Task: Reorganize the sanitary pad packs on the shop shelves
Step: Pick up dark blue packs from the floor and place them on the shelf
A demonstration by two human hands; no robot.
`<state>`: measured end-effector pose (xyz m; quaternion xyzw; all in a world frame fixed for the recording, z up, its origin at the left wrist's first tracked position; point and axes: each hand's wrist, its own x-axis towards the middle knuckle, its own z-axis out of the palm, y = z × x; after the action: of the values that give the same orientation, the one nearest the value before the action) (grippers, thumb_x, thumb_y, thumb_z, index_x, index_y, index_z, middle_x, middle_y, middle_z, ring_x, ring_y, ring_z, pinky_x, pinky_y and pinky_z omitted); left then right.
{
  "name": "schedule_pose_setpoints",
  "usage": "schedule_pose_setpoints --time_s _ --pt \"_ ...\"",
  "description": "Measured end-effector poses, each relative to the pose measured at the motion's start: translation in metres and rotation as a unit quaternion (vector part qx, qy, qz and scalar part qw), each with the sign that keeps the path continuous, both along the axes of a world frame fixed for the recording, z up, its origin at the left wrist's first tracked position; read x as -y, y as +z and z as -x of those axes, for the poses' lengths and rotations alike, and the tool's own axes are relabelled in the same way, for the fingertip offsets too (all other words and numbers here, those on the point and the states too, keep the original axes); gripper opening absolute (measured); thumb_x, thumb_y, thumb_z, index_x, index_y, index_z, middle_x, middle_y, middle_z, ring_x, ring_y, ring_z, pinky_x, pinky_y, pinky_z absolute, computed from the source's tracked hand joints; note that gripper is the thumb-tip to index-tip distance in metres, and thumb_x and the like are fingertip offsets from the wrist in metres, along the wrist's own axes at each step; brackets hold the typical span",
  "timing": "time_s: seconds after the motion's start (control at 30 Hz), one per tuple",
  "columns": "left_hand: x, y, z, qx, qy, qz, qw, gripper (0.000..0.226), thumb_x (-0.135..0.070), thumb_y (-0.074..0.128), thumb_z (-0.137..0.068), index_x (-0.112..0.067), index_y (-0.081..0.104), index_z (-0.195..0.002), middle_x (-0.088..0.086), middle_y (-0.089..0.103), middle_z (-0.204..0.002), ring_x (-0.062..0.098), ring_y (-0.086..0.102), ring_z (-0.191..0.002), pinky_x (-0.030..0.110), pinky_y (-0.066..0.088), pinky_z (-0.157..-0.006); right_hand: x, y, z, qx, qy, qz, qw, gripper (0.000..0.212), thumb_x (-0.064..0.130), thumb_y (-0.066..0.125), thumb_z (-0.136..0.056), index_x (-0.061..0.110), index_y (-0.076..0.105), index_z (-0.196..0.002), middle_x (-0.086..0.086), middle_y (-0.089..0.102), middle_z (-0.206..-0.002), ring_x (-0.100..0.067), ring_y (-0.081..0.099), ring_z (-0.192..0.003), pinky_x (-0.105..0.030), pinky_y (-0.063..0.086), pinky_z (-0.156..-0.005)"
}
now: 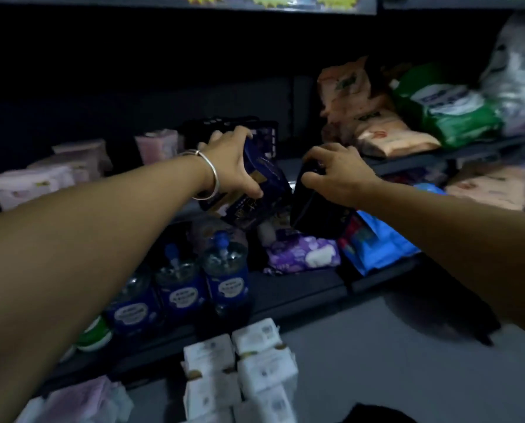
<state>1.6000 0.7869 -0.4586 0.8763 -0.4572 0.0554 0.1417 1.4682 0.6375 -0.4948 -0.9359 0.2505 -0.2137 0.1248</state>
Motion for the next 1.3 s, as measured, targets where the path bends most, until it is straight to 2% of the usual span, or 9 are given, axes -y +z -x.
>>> schedule_pose_setpoints --time_s 0.07,0.17,0.27,0.4,0.6,0.8,1.07,1.17,1.3 --pt "0.013 -0.022 0.023 0.001 0.003 -0.016 1.000 0.103 -0.049 0.082 -0.056 -0.022 0.025 -0.138 0.012 0.038 -0.127 0.036 0.039 -0.116 0.045 0.038 -0.102 0.006 -0.021 0.025 -0.013 -0.021 -0.012 1.000 0.057 0.063 0.039 -0.062 0.031 0.055 -0.107 -0.007 0.049 -0.126 -0.032 0.040 -0.119 -0.053 0.037 -0.099" --pt "0.034 -0.061 0.046 -0.031 -0.016 -0.020 0.999 0.093 -0.041 0.083 -0.058 -0.013 0.033 -0.131 0.012 0.043 -0.121 0.032 0.039 -0.117 0.043 0.040 -0.099 0.021 -0.061 0.056 -0.061 -0.061 -0.032 0.996 0.044 0.052 0.052 -0.075 0.027 0.056 -0.111 -0.010 0.049 -0.127 -0.036 0.041 -0.119 -0.048 0.037 -0.102" --pt "0.059 -0.109 0.053 -0.079 -0.016 -0.030 0.996 0.084 -0.034 0.081 -0.058 -0.009 0.036 -0.124 0.013 0.045 -0.120 0.030 0.041 -0.115 0.041 0.044 -0.094 0.032 -0.107 0.074 -0.103 -0.096 -0.067 0.988 0.053 0.060 0.047 -0.069 0.027 0.053 -0.109 -0.010 0.047 -0.124 -0.037 0.039 -0.119 -0.051 0.039 -0.099" --pt "0.095 -0.185 0.062 -0.119 -0.002 -0.074 0.990 0.087 -0.034 0.079 -0.060 -0.004 0.031 -0.126 0.016 0.041 -0.129 0.034 0.038 -0.120 0.038 0.042 -0.090 0.048 -0.173 0.088 -0.124 -0.162 -0.136 0.969 0.042 0.049 0.057 -0.080 0.026 0.047 -0.113 -0.007 0.041 -0.128 -0.033 0.031 -0.124 -0.052 0.039 -0.094" --pt "0.146 -0.301 0.071 -0.195 0.031 -0.122 0.973 0.095 -0.036 0.076 -0.066 -0.002 0.023 -0.137 0.015 0.027 -0.139 0.036 0.030 -0.128 0.039 0.037 -0.100 0.066 -0.280 0.089 -0.174 -0.221 -0.202 0.938 0.062 0.051 0.060 -0.078 0.026 0.037 -0.130 -0.004 0.026 -0.141 -0.032 0.021 -0.131 -0.056 0.038 -0.097" --pt "0.183 -0.383 0.071 -0.256 0.059 -0.126 0.956 0.089 -0.027 0.083 -0.060 -0.001 0.031 -0.127 0.014 0.028 -0.133 0.034 0.037 -0.123 0.037 0.039 -0.099 0.079 -0.355 0.074 -0.218 -0.254 -0.231 0.914 0.063 0.047 0.062 -0.081 0.024 0.036 -0.133 -0.005 0.018 -0.144 -0.032 0.016 -0.134 -0.055 0.043 -0.092" --pt "0.215 -0.445 0.066 -0.251 0.007 -0.094 0.963 0.083 -0.028 0.086 -0.061 -0.003 0.035 -0.121 0.012 0.033 -0.126 0.034 0.056 -0.105 0.039 0.047 -0.085 0.094 -0.413 0.049 -0.195 -0.274 -0.263 0.904 0.061 0.044 0.058 -0.087 0.020 0.031 -0.136 -0.005 -0.004 -0.155 -0.035 0.001 -0.142 -0.061 0.034 -0.098" --pt "0.215 -0.464 0.068 -0.234 -0.021 -0.081 0.969 0.081 -0.027 0.083 -0.066 -0.004 0.033 -0.126 0.011 0.028 -0.129 0.034 0.052 -0.110 0.039 0.047 -0.092 0.094 -0.433 0.049 -0.177 -0.251 -0.288 0.907 0.065 0.042 0.061 -0.086 0.018 0.030 -0.138 -0.006 -0.007 -0.156 -0.035 -0.003 -0.143 -0.059 0.027 -0.107" --pt "0.202 -0.481 0.060 -0.192 -0.057 -0.145 0.969 0.076 -0.024 0.071 -0.080 -0.009 0.025 -0.139 0.010 0.018 -0.144 0.037 0.037 -0.126 0.043 0.042 -0.101 0.085 -0.448 0.050 -0.191 -0.214 -0.272 0.918 0.072 0.036 0.064 -0.084 0.011 0.027 -0.141 -0.009 -0.003 -0.157 -0.038 -0.002 -0.143 -0.053 0.017 -0.116"
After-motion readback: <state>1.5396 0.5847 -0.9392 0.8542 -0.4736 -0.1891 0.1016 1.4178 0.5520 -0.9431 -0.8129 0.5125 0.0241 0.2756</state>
